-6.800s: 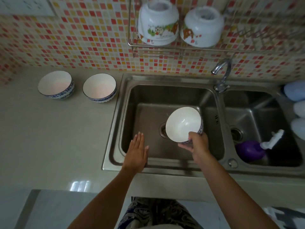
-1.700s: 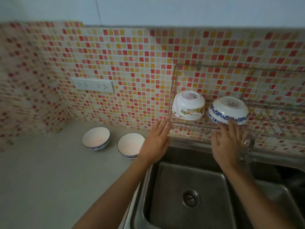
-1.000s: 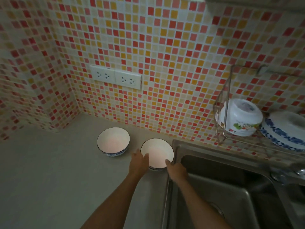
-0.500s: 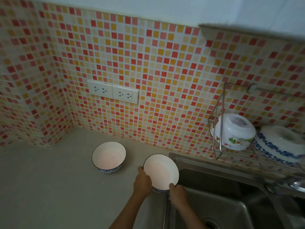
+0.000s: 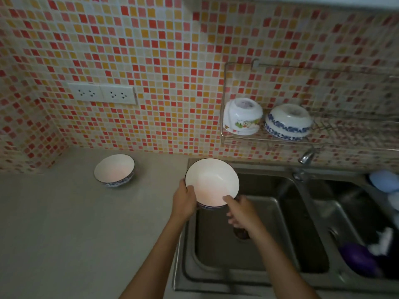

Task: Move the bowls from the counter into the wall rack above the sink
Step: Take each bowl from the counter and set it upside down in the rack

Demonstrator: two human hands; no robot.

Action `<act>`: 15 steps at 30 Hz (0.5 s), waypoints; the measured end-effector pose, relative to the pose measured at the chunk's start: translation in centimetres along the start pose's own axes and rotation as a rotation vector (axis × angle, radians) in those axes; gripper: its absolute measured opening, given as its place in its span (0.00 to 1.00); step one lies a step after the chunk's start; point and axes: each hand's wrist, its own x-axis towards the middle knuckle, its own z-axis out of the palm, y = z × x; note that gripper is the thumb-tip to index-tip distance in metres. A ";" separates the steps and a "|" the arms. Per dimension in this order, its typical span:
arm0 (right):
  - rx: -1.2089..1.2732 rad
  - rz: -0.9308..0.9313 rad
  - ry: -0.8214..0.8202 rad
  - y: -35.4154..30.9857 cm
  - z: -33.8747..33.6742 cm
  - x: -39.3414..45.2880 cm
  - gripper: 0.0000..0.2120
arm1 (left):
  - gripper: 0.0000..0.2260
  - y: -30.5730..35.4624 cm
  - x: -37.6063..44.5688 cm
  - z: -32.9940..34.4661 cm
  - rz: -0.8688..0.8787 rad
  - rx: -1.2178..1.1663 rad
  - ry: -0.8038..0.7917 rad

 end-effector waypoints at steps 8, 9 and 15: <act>0.705 0.215 -0.329 6.5 -8.5 -1.9 0.10 | 0.19 -2.1 -4.9 8.9 -0.054 -0.025 -0.164; 0.725 0.215 -0.309 7.3 -9.2 -1.9 0.09 | 0.19 -2.4 -5.4 9.9 -0.048 -0.002 -0.183; 0.675 0.241 -0.223 11.5 -13.8 -1.5 0.09 | 0.16 -5.6 -7.5 14.0 0.075 0.142 -0.212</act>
